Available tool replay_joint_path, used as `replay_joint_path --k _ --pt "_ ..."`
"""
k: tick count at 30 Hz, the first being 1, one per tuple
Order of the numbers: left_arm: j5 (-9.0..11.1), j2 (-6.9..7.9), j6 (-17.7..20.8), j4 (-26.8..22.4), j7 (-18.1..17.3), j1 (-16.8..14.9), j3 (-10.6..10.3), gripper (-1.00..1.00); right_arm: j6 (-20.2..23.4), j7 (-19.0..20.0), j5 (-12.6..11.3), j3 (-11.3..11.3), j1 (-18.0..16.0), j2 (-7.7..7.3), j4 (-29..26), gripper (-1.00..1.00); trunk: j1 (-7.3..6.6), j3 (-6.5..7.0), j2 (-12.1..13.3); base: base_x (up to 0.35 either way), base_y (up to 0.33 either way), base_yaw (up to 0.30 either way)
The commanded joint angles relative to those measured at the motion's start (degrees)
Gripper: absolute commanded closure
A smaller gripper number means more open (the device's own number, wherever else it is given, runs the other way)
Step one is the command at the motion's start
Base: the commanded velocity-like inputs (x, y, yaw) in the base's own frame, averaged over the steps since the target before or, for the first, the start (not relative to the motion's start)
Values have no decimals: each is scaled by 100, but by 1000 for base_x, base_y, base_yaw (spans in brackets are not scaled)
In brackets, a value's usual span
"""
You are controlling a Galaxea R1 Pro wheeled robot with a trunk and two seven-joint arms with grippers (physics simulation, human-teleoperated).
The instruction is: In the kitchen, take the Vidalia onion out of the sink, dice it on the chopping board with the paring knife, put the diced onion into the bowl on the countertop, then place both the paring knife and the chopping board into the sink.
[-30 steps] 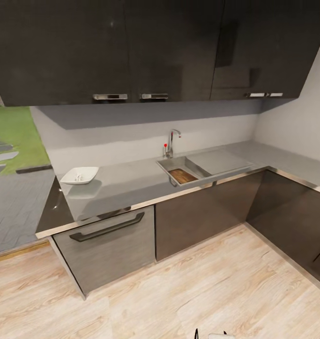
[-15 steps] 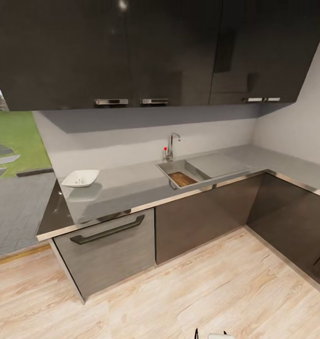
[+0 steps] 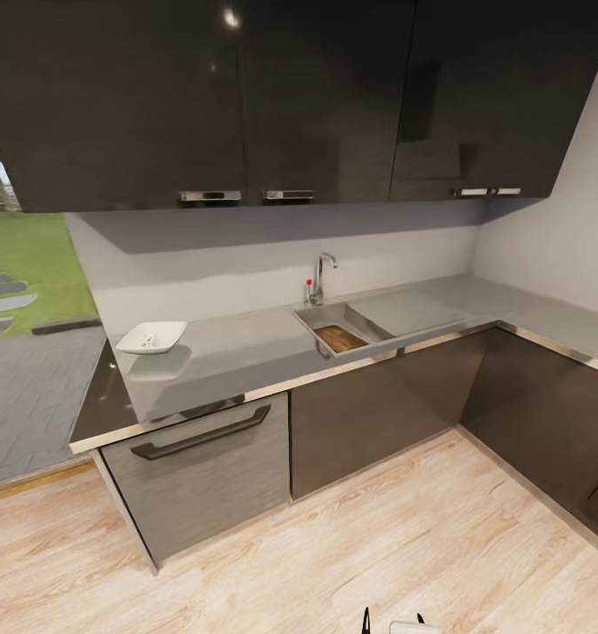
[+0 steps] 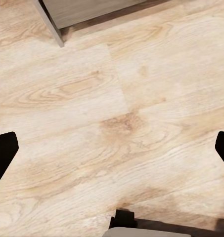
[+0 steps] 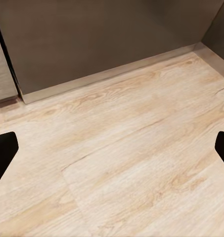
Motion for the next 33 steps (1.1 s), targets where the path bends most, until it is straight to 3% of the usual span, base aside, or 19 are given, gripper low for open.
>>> replay_joint_path --k 1,15,33 --pt "41 -1 -20 4 -4 -4 -3 -100 -8 -39 61 -34 -5 2 4 -100 1 -8 -6 0 0 0" --pt "41 -19 -20 4 -4 -4 -3 -100 -9 -55 52 -38 -5 2 3 -100 1 -8 -6 0 -24 181" --pt "63 -24 -20 4 11 -4 20 -100 -9 -51 61 -34 -5 2 5 -100 1 101 -6 0 -302 179"
